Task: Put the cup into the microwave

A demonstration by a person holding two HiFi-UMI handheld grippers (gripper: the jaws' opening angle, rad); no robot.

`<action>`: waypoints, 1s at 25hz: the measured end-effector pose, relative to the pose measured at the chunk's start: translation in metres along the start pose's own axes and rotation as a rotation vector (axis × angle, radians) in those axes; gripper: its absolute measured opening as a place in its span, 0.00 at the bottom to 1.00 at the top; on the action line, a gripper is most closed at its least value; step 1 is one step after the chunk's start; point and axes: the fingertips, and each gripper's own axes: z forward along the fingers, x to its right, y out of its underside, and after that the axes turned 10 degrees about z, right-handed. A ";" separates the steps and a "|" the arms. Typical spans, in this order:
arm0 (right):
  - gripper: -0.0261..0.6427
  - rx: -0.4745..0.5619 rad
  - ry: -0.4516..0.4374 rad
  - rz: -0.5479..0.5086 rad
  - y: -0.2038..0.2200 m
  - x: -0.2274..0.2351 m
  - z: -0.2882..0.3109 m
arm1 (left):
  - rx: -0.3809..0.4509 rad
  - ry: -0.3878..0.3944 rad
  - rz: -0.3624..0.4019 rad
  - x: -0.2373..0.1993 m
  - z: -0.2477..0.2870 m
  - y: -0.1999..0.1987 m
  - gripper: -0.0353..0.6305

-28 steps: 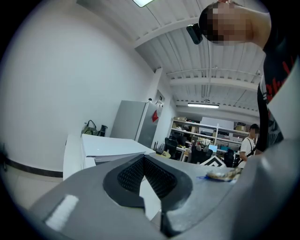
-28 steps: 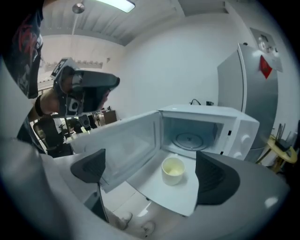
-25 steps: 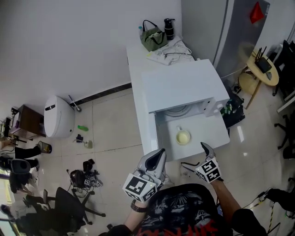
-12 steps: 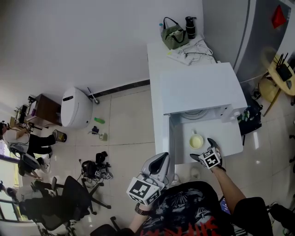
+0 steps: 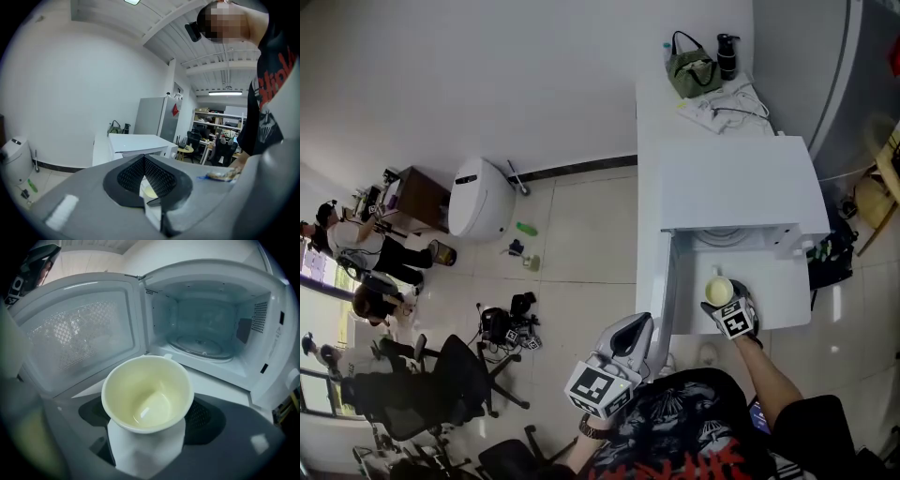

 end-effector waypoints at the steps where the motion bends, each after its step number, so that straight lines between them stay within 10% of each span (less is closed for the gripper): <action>1: 0.69 -0.005 -0.006 -0.007 -0.001 -0.002 0.001 | -0.003 -0.001 0.000 -0.001 0.000 0.000 0.06; 12: 0.69 -0.028 -0.005 -0.012 0.015 0.002 -0.036 | 0.013 0.091 -0.003 0.010 0.011 0.000 0.06; 25: 0.69 0.210 0.218 0.051 -0.047 0.035 -0.157 | 0.038 0.275 0.024 0.051 0.028 -0.010 0.06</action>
